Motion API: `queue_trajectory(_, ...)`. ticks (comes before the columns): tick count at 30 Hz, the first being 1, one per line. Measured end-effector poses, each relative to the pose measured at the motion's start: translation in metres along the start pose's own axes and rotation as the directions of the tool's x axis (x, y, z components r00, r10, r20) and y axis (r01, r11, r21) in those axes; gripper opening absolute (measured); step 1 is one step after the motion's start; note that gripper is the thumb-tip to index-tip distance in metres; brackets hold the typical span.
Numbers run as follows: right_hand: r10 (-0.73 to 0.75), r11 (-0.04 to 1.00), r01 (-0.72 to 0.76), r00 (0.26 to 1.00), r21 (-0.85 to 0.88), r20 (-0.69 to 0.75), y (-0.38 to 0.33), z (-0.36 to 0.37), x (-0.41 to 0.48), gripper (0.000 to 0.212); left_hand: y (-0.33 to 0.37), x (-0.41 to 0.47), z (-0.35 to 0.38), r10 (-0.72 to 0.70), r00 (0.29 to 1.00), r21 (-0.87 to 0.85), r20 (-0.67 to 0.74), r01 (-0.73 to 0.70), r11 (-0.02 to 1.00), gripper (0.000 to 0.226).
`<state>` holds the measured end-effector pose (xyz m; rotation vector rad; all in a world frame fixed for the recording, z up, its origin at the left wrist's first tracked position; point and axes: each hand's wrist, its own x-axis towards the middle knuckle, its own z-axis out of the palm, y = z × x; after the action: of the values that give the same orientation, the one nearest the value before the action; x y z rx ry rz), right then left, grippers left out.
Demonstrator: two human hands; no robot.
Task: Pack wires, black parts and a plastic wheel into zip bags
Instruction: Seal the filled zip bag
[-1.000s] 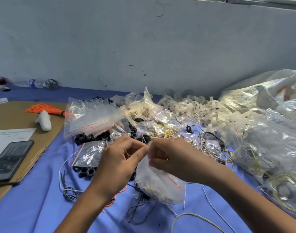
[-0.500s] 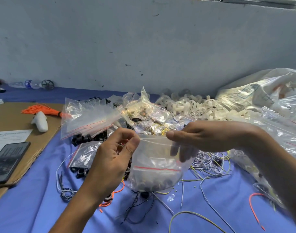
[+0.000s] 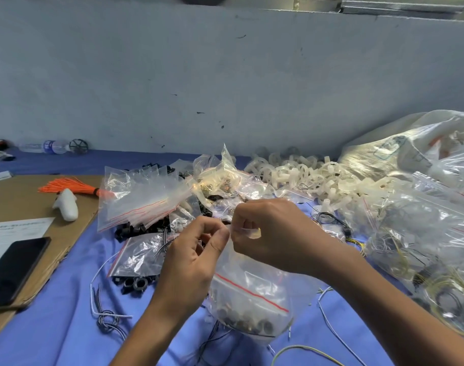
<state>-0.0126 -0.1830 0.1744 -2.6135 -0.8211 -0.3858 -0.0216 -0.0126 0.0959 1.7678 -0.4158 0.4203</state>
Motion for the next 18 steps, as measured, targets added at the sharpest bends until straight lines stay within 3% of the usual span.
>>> queue_trajectory(12,-0.024,0.994,0.019,0.999,-0.110,-0.046,-0.002,-0.003,-0.010,0.015,0.008,-0.002,0.008,-0.025,1.000,-0.079,0.005,0.026,0.997,0.019)
queue_trajectory(18,0.015,1.000,-0.014,0.992,0.010,-0.125,0.002,-0.001,-0.017,0.019,0.016,-0.004,0.007,-0.008,1.000,-0.056,-0.004,0.008,0.998,0.015)
